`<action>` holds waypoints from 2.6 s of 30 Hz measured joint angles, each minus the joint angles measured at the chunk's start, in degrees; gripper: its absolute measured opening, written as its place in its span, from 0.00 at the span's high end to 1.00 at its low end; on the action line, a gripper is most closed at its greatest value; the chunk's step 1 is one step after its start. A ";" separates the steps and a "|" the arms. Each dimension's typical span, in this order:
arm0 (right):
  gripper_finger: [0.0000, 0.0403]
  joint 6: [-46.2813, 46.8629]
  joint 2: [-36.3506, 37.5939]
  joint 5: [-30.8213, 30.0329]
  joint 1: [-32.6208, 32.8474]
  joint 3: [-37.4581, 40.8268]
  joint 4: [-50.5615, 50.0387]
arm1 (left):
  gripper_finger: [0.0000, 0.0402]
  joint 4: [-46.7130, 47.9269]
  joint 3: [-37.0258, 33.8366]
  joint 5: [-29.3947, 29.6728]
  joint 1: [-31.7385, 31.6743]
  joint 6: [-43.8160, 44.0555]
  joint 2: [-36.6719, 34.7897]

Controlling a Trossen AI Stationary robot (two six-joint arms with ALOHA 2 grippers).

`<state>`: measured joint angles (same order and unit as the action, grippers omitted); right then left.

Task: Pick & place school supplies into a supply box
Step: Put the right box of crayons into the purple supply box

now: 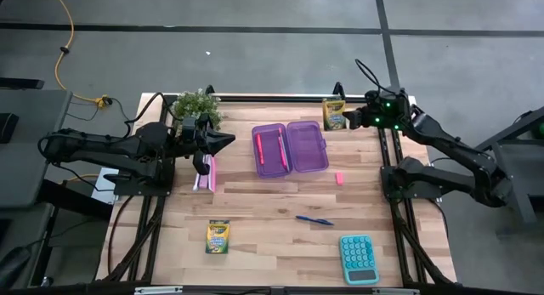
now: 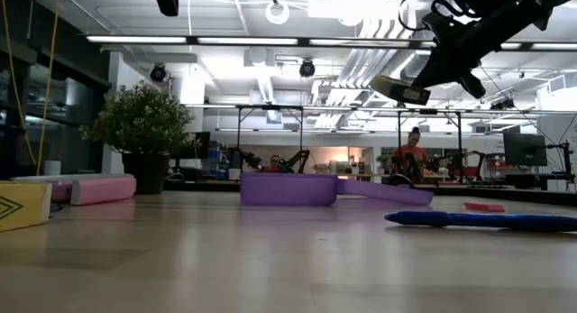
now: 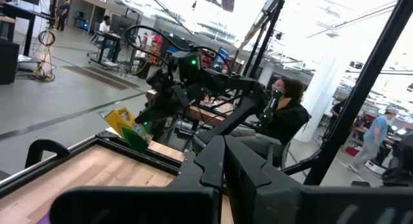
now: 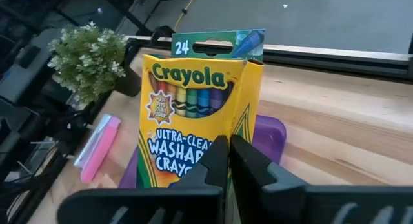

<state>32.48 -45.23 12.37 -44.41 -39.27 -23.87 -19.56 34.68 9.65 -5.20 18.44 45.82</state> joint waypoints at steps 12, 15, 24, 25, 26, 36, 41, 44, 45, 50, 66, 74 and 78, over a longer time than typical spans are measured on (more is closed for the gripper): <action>1.00 9.84 -3.46 -3.60 12.50 0.00 13.79 | 1.00 -0.03 0.00 1.46 -0.01 -0.08 0.00; 1.00 10.89 -6.36 -5.50 17.44 0.00 20.80 | 1.00 -0.02 0.00 2.30 -0.01 -0.93 0.00; 1.00 10.59 -15.34 -11.46 29.41 -0.09 39.61 | 1.00 -0.01 0.00 3.09 -0.01 -1.05 0.00; 1.00 10.59 -15.94 -12.54 30.21 -0.09 40.11 | 1.00 0.01 0.00 3.36 0.01 -1.05 0.00; 1.00 10.59 -16.32 -13.34 30.79 -0.09 40.36 | 1.00 0.01 0.00 3.48 0.01 -1.05 0.00; 1.00 13.67 -18.21 -16.79 31.37 -0.09 40.26 | 1.00 0.01 0.00 4.52 -0.01 -1.05 0.00; 1.00 15.56 -24.41 -18.34 32.28 -2.73 33.23 | 1.00 0.02 0.00 4.52 0.00 -0.79 0.00; 1.00 15.52 -30.70 -18.51 33.32 -7.24 29.76 | 1.00 0.05 0.00 4.54 0.01 -0.69 0.02; 1.00 15.47 -32.83 -18.33 33.53 -8.90 28.91 | 1.00 0.03 0.00 4.53 0.01 -0.63 0.02; 1.00 15.11 -43.30 -18.16 32.31 -16.94 23.08 | 1.00 0.03 0.00 4.52 -0.01 -0.49 0.02; 1.00 23.46 -62.60 -16.54 27.15 -25.62 19.25 | 1.00 0.03 0.00 4.52 -0.01 0.90 0.02; 1.00 24.23 -63.72 -16.14 27.15 -25.62 20.24 | 1.00 0.16 0.00 4.50 -0.01 0.90 -0.02; 1.00 24.77 -63.82 -15.45 27.15 -25.62 19.91 | 1.00 0.19 0.00 4.50 0.00 0.92 -0.02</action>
<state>57.25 -109.06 -3.09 -17.26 -64.88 -3.97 -19.38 34.68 14.15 -5.20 19.35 45.80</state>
